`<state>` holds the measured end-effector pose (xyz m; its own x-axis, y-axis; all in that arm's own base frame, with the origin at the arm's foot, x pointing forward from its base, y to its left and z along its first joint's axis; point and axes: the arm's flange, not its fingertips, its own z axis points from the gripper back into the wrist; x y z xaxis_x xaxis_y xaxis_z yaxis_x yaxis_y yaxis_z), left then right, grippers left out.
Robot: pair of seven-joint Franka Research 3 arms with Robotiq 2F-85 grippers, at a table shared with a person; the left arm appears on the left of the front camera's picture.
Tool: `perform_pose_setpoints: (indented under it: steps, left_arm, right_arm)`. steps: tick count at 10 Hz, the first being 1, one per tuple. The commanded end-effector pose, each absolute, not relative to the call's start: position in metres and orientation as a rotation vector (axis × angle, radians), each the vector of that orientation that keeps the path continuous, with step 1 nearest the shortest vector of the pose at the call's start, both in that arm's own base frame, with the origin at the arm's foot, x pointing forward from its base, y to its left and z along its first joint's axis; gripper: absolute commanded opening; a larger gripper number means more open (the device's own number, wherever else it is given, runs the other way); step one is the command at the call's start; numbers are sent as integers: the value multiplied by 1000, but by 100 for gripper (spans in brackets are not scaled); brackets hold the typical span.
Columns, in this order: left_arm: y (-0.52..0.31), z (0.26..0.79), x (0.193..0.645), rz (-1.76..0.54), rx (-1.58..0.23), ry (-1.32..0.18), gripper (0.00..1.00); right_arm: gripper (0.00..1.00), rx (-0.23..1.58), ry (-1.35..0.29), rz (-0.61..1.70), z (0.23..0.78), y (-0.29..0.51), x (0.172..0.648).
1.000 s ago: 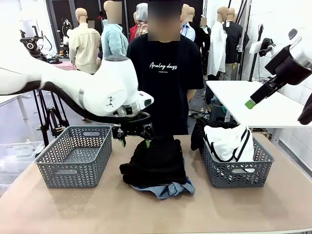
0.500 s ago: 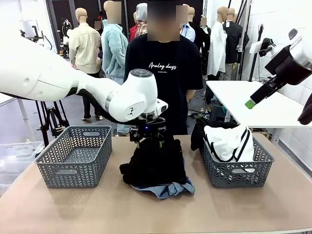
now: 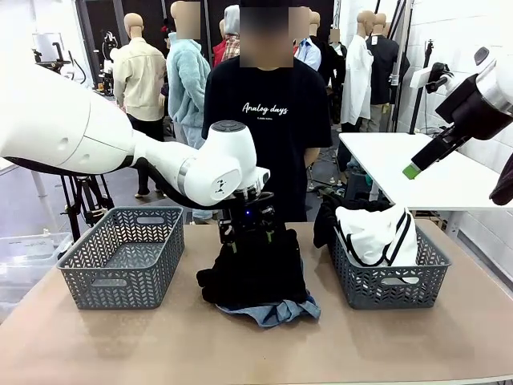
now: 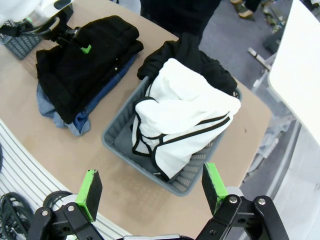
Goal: Sort the tops and bottoms.
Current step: Lift clothes from the center of the table with your left hand.
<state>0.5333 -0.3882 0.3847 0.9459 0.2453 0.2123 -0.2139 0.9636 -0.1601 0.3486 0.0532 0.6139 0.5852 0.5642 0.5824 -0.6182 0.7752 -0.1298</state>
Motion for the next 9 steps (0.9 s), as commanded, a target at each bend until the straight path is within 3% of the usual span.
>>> perform_pose_setpoints:
  steps: [1, 9]
  left_arm:
    - [-387, 388, 535, 200, -128, -264, 100]
    - [-395, 362, 548, 361, -127, -257, 100]
  right_arm:
    - [100, 78, -646, 695, 614, 53, 350]
    - [100, 78, -646, 695, 614, 53, 350]
